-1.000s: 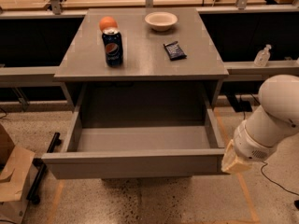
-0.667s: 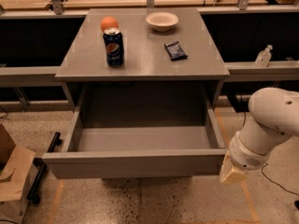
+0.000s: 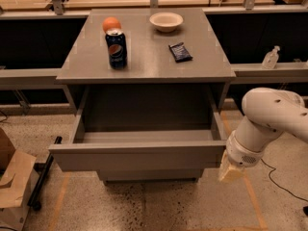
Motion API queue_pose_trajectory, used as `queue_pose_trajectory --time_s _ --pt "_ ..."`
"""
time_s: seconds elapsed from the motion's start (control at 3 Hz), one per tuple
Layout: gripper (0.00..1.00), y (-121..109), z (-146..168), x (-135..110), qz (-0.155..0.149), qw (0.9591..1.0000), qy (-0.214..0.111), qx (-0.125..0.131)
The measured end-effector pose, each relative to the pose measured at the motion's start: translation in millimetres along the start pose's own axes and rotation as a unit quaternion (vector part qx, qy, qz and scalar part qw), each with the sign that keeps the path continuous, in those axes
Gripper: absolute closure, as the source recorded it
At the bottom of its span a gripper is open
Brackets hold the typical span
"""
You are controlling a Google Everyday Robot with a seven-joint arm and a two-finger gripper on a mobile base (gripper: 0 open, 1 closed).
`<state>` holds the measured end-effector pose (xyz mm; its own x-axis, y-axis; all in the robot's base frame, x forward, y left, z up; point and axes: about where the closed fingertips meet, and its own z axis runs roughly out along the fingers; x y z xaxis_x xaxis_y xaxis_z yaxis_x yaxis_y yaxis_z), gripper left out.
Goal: Close top drawer
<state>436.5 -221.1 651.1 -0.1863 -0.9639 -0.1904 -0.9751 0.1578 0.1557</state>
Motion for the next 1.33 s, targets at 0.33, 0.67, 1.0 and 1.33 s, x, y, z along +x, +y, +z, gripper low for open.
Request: queue_pose_trajectory --time_s 0.33,0.67,1.0,1.33 --pt "1.00 -34 -23 -30 -0.038 0.9985 0.009 0.037" --pt "1.00 -73 -40 -61 -0.086 0.9936 0.012 0.073" --pt "1.00 -73 -40 -61 -0.086 0.9936 0.012 0.073" --pt "1.00 -84 -26 -65 -0.093 0.9924 0.006 0.080"
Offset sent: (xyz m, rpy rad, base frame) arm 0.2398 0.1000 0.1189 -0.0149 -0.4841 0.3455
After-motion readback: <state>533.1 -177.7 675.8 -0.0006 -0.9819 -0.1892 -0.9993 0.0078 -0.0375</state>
